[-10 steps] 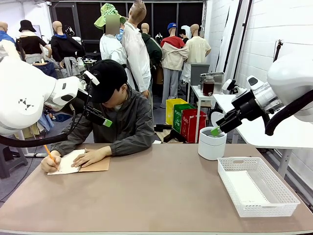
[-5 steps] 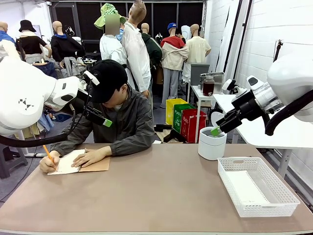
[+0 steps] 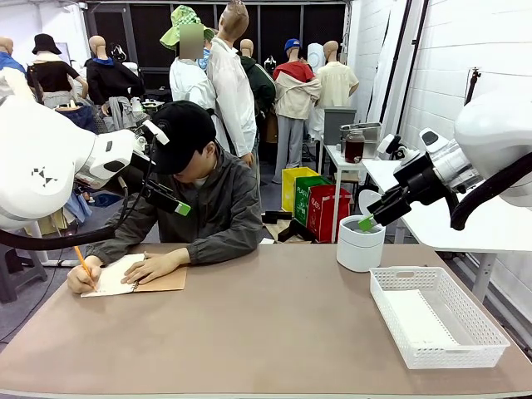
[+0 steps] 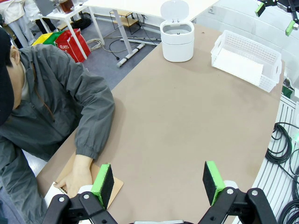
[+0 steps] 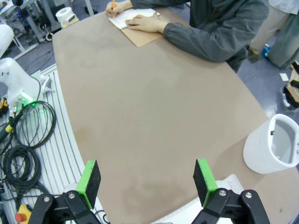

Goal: Sort the paper based on its condition.
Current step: If a person hands you a paper, place it in the Organizing basket , and if it's crumpled, put it in the Trash can.

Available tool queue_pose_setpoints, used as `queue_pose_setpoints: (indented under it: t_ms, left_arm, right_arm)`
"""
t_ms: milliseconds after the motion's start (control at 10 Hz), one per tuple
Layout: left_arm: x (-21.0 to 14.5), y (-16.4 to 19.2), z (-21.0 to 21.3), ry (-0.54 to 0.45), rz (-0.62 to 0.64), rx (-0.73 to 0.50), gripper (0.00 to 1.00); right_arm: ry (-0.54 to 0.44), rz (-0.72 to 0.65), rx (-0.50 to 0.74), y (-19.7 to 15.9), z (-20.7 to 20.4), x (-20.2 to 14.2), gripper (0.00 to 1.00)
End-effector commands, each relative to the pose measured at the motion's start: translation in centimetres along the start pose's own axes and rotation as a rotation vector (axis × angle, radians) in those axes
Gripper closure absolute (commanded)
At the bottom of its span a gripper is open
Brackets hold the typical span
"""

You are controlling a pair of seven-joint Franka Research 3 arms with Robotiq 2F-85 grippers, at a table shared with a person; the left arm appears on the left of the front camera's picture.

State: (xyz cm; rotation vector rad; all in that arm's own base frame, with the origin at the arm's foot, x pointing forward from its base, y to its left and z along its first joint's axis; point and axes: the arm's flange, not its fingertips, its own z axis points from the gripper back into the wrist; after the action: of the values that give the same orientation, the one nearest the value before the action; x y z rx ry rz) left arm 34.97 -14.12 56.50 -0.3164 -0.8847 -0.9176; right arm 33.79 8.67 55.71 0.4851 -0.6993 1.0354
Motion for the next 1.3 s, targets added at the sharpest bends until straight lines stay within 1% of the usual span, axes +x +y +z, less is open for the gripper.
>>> queue_pose_setpoints:
  t_ms: [0, 1200]
  left_arm:
    - [-0.09, 0.02, 0.0, 0.002, 0.011, -0.007, 0.0]
    - [-0.09, 0.02, 0.0, 0.002, 0.011, -0.007, 0.0]
  right_arm:
    - [-0.009, 0.001, 0.014, 0.0, -0.06, 0.12, 0.0]
    - [-0.009, 0.001, 0.014, 0.0, -0.06, 0.12, 0.0]
